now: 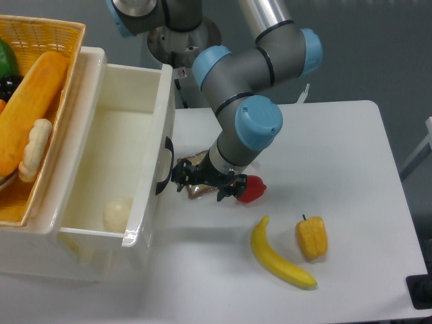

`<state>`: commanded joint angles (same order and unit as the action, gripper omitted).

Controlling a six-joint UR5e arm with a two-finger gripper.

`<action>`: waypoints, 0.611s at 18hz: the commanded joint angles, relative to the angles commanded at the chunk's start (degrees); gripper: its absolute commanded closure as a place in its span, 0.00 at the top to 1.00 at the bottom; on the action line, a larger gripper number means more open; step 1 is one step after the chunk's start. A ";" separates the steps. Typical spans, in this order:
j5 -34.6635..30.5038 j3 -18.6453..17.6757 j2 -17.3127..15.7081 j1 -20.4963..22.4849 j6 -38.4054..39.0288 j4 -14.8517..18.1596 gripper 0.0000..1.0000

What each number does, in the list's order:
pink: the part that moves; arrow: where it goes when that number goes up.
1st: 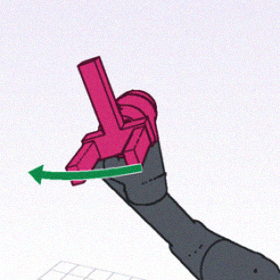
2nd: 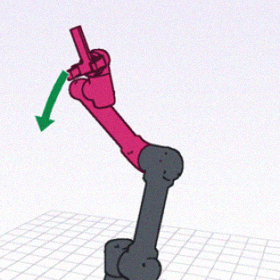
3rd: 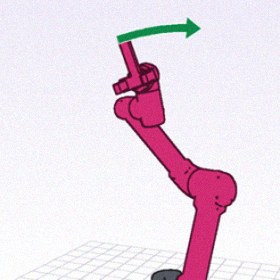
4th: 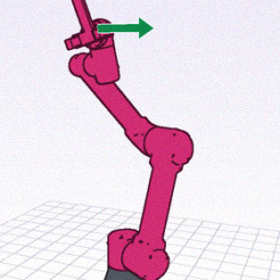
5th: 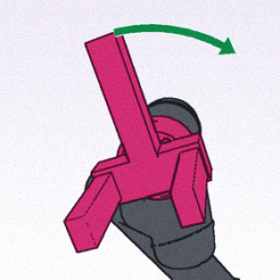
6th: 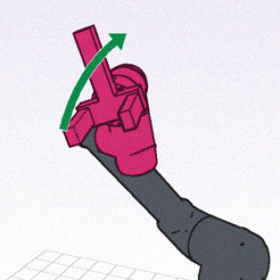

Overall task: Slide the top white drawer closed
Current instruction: 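Push the white drawer front with the gripper into the drawer unit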

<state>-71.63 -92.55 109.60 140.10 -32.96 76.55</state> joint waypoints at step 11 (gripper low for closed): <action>0.09 -0.53 -2.02 -2.64 0.09 0.44 1.00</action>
<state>-71.54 -93.08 107.58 137.46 -32.87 76.99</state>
